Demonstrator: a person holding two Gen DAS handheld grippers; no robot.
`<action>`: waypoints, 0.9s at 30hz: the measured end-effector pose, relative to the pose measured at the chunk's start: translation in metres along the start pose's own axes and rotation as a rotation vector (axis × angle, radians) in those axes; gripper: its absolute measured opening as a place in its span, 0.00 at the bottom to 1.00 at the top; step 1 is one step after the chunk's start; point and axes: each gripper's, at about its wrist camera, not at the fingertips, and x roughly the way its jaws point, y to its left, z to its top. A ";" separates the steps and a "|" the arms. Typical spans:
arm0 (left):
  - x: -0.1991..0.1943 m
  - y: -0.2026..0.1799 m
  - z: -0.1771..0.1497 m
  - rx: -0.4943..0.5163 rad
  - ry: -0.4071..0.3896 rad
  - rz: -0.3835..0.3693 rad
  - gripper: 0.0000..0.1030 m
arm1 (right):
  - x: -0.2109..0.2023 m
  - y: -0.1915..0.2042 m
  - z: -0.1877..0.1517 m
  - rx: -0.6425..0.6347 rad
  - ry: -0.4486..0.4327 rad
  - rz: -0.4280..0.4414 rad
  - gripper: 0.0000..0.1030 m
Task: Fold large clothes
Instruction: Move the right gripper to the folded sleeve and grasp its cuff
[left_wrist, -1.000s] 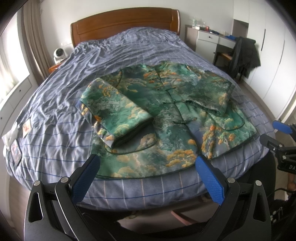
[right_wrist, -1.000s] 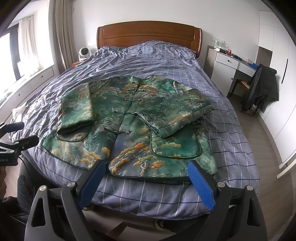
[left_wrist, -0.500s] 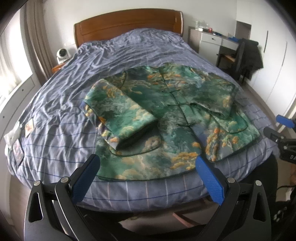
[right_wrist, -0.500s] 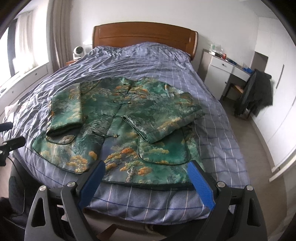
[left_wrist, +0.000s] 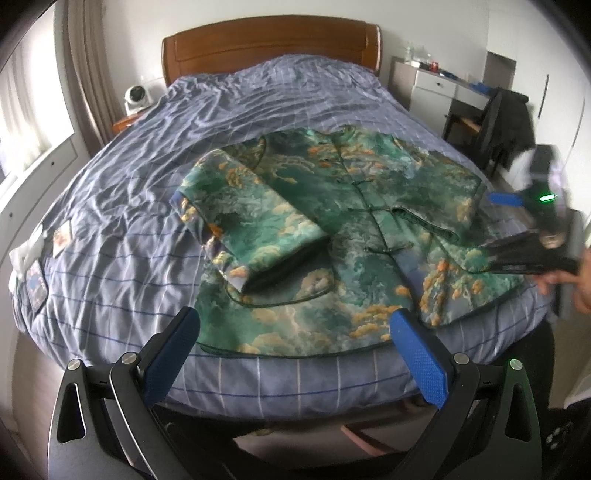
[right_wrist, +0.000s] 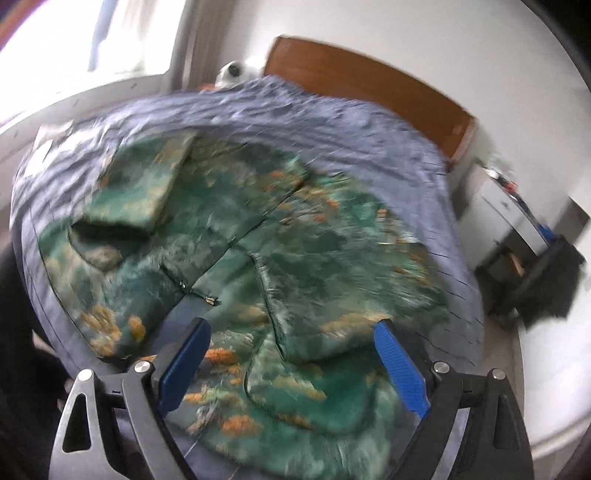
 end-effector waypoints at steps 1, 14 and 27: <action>0.000 0.000 0.000 -0.003 0.002 0.002 1.00 | 0.017 0.006 0.003 -0.041 0.021 0.001 0.90; 0.001 0.016 -0.010 -0.053 0.025 -0.002 1.00 | 0.116 0.000 -0.007 -0.136 0.180 -0.015 0.89; -0.002 0.013 -0.011 -0.045 0.020 -0.015 1.00 | 0.116 -0.009 -0.005 -0.071 0.193 0.051 0.62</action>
